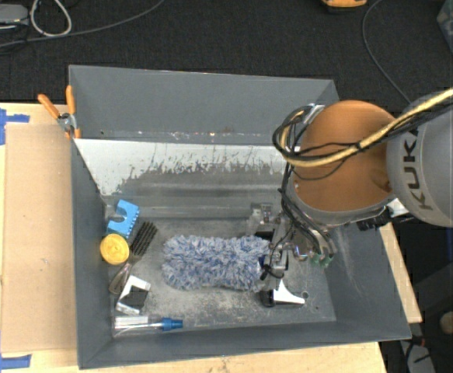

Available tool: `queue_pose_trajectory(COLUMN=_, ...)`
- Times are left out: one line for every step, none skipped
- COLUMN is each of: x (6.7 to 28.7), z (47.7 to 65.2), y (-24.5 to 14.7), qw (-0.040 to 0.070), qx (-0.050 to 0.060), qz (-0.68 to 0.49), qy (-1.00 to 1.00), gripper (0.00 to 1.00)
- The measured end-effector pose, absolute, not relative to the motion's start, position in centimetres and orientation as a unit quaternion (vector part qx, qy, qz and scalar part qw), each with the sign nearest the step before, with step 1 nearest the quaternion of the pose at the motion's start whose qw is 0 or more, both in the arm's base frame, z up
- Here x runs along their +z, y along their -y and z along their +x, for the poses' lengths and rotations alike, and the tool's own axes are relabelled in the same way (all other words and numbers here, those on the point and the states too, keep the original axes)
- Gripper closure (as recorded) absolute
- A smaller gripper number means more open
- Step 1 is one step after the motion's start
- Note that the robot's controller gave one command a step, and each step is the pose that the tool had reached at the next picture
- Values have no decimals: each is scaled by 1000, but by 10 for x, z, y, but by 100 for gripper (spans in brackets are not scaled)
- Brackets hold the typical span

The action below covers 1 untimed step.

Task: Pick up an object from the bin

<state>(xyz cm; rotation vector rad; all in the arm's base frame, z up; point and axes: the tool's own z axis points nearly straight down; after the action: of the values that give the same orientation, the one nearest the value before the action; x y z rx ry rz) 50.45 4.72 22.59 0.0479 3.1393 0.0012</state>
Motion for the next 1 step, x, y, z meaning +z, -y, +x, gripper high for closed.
queue_pose_trajectory(x=277, z=510, y=-37, qw=-3, qx=0, qz=-21, qy=-1000, gripper=0)
